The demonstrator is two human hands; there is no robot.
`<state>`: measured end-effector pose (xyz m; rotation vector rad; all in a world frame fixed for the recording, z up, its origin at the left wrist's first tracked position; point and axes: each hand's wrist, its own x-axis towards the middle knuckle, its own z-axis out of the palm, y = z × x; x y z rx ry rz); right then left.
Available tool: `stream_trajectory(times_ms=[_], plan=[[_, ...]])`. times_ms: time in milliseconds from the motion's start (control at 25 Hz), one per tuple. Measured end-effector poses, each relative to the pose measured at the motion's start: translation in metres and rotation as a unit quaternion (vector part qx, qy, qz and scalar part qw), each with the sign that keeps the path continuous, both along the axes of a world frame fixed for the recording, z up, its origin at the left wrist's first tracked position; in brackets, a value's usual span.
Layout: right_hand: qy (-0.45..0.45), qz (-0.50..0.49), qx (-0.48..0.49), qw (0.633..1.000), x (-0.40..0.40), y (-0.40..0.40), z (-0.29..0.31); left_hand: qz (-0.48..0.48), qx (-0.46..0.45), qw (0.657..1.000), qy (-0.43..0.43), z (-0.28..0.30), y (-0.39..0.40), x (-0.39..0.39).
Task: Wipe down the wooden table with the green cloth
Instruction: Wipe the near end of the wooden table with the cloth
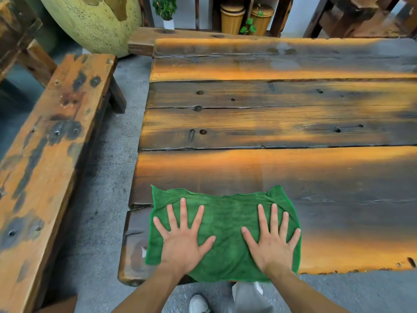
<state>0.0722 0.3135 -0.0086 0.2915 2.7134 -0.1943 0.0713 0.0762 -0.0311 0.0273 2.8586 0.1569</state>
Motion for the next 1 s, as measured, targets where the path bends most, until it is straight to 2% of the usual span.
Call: stream_trajectory(times_ms=[200, 760, 1000], plan=[[0.036, 0.016, 0.013, 0.999, -0.05, 0.014, -0.007, -0.012, -0.013, 1.0, 0.016, -0.002, 0.01, -0.046], [0.073, 0.041, 0.016, 0.996, -0.235, 0.047, -0.014, 0.046, -0.025, 0.998, 0.047, -0.011, 0.042, -0.203], [0.094, 0.066, 0.013, 0.993, -0.312, 0.063, -0.019, 0.071, -0.025, 0.997, 0.027, -0.008, 0.056, -0.279]])
